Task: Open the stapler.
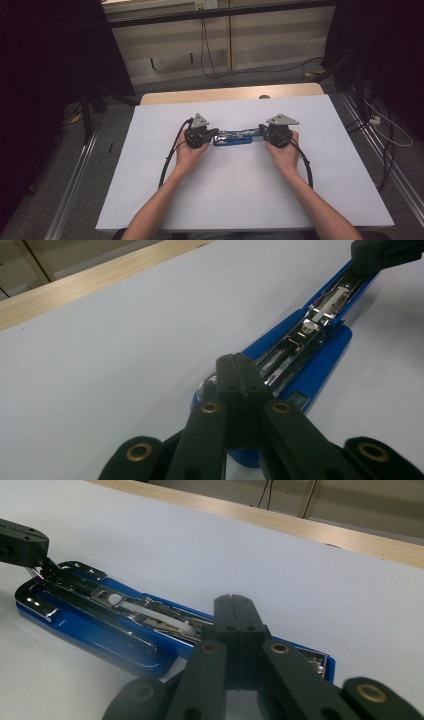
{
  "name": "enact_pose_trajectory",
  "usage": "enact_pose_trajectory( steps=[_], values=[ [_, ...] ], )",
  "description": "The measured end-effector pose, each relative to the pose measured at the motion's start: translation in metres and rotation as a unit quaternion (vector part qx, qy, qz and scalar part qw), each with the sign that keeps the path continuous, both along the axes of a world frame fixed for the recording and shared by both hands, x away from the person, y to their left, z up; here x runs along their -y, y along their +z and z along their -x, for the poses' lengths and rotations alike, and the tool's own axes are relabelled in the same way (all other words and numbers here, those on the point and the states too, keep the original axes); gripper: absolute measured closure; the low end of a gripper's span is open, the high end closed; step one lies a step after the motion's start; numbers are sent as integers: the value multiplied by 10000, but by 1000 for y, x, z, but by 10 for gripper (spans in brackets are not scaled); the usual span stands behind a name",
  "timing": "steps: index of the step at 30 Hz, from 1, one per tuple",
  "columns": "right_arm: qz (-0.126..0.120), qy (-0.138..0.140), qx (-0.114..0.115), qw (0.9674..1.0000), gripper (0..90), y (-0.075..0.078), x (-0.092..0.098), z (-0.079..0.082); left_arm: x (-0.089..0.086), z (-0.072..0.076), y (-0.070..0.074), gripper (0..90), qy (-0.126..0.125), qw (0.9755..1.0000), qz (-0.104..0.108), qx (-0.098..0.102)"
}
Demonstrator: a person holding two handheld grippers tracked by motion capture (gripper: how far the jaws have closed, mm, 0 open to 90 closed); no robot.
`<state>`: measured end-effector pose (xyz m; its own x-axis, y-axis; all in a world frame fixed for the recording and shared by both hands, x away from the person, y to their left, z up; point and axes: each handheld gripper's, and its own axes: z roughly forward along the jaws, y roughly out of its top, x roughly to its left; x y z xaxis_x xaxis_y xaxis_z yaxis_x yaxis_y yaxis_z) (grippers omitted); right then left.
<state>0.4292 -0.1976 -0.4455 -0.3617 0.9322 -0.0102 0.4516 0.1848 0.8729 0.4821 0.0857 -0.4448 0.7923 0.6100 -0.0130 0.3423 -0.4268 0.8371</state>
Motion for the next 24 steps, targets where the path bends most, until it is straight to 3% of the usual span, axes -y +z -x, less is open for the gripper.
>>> enact_pose_trajectory(
  steps=[7,11,21,24],
  values=[
    [-34,28,5,10000,900,0,1,0,1,0,0,900,-6,10000,-24,90],
    [-29,75,-14,10000,900,-1,1,0,0,0,2,900,-36,9999,70,126],
    [-87,133,-19,9999,900,-1,3,0,-1,0,4,900,-54,9998,178,37],
    [-99,242,12,9997,900,-1,2,-1,0,1,5,900,-48,9998,174,94]
  ],
)
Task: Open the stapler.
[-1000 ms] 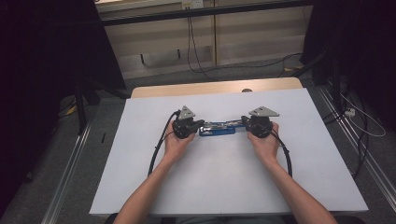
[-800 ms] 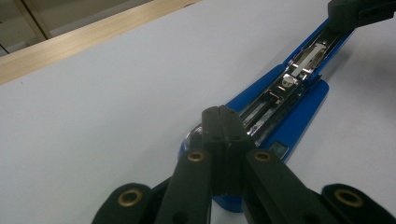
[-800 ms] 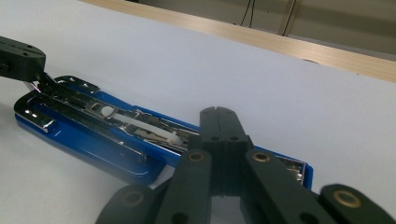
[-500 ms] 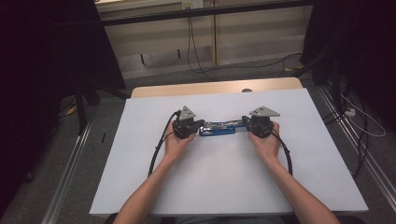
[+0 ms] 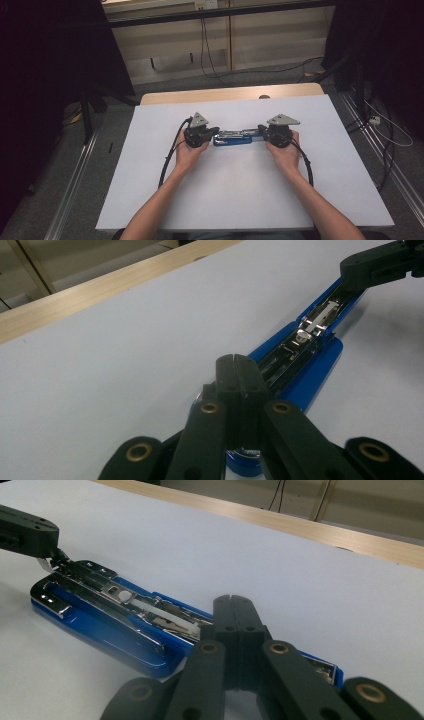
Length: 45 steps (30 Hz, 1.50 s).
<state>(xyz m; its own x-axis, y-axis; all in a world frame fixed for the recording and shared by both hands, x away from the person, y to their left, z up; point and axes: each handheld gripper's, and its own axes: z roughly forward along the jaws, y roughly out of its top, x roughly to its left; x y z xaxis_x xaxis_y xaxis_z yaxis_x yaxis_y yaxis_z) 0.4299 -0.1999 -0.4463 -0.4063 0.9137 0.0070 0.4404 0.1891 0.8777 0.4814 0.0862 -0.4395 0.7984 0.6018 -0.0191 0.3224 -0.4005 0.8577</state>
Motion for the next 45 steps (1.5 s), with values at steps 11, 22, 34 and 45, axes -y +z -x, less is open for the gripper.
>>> enact_pose_trajectory(
  steps=[11,22,34,45],
  values=[
    [-148,151,66,9998,854,4,6,1,-5,1,7,806,39,9998,185,-3],
    [-294,230,131,9992,567,13,17,4,-11,6,11,411,370,9987,336,-135],
    [-374,205,138,9990,155,13,22,10,-17,15,16,95,508,9987,-41,40],
    [-319,257,97,9991,92,14,31,22,-42,33,17,59,475,9979,424,94]
  ],
)
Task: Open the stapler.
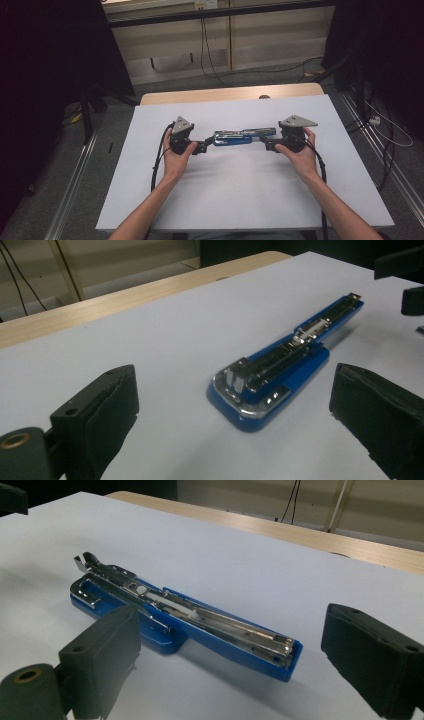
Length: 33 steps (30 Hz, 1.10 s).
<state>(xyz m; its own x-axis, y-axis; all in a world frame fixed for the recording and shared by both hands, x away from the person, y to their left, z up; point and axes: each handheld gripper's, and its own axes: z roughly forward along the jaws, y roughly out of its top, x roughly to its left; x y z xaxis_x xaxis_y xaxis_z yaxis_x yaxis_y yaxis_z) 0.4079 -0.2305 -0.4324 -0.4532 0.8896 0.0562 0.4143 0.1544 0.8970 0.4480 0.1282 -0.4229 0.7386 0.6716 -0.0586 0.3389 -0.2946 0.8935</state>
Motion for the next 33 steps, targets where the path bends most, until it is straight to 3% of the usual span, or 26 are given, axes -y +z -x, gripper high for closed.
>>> enact_pose_trajectory(
  steps=[8,15,21,24,28,33],
  values=[
    [-14,-136,70,9999,89,3,16,14,-16,22,-1,62,60,9998,-171,4],
    [55,-203,50,9998,83,4,28,22,-28,39,0,64,46,10000,-18,-23],
    [120,-287,-15,9995,81,4,35,29,-37,52,1,64,43,10000,-21,23],
    [89,-303,11,9995,81,7,41,33,-41,58,0,64,67,9999,-33,78],
    [-50,-408,-44,9991,85,6,49,38,-49,68,1,53,235,9990,-65,373],
    [-98,-479,-71,9988,85,4,53,41,-52,80,3,45,230,9992,-12,323]
  ],
)
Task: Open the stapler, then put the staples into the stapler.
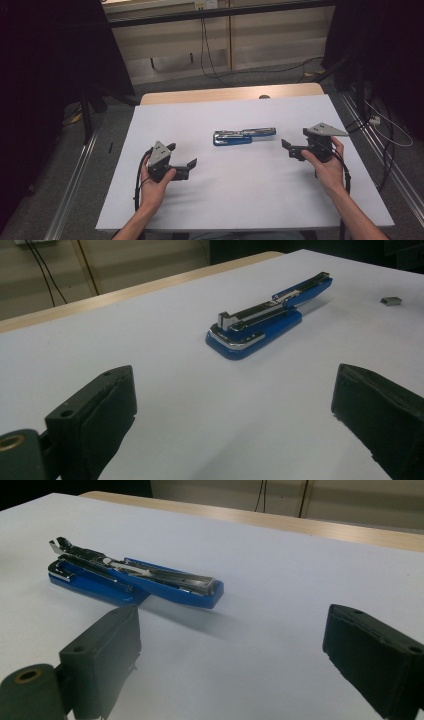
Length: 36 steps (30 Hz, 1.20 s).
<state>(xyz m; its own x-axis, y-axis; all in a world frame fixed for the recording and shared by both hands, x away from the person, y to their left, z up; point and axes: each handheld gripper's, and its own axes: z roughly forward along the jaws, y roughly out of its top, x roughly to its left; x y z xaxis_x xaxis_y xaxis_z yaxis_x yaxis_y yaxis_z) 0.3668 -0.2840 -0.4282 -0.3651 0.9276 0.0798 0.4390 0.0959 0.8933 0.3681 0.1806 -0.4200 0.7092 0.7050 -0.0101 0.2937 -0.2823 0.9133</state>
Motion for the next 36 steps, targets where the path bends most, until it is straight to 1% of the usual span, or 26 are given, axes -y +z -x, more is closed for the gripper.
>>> enact_pose_trajectory(
  steps=[2,5,7,9,11,13,15,16,17,18,20,22,24,25,26,27,28,31,33,34,36],
  values=[
    [-52,-9,-5,10000,84,1,1,1,0,5,0,45,-31,10000,-11,-53],
    [-144,-38,1,9999,88,3,5,2,-3,9,-1,45,-68,9996,171,-213],
    [-138,-37,-11,9999,94,4,7,2,-6,14,0,46,-39,9997,174,-158],
    [-140,-40,-6,9999,105,7,9,2,-8,17,1,48,22,9999,114,-35],
    [-155,-15,26,9999,108,9,12,1,-9,19,1,47,103,9998,142,3],
    [-111,13,-16,9999,99,12,14,-2,-11,21,0,45,87,9999,93,-11],
    [-153,82,-89,9998,105,15,17,-4,-12,22,-1,46,86,9999,112,-49],
    [-184,98,-135,9997,105,16,17,-4,-12,21,-1,45,83,9999,79,-87],
    [-148,106,-286,9994,99,16,19,-5,-12,21,-1,46,93,9999,68,-84],
    [-132,104,-383,9991,92,15,20,-7,-13,21,-1,45,94,9999,49,-62],
    [-54,101,-495,9987,83,13,21,-10,-13,22,-2,46,86,9998,95,-132],
    [7,137,-589,9982,68,12,21,-13,-12,22,-2,45,93,9999,58,-124],
    [68,226,-711,9972,83,14,22,-15,-11,23,-1,45,64,9999,54,-112],
    [109,219,-729,9970,87,15,22,-16,-11,23,-1,46,73,9999,50,-137],
    [143,208,-725,9970,98,16,22,-16,-10,24,-1,46,64,9999,11,-113],
    [240,192,-731,9969,113,17,22,-17,-10,24,-1,46,87,9999,7,-102],
    [327,207,-748,9964,110,18,22,-17,-10,24,0,45,80,9999,-2,-100],
    [323,295,-807,9958,128,20,23,-19,-10,25,0,46,75,9999,-18,-93],
    [376,305,-853,9952,105,20,23,-21,-10,26,0,45,78,9999,-38,-108],
    [418,331,-909,9944,102,20,24,-23,-10,26,0,46,53,9999,-17,-133],
    [489,377,-1023,9928,107,20,23,-25,-10,24,-1,47,31,9993,177,-315]
  ],
)
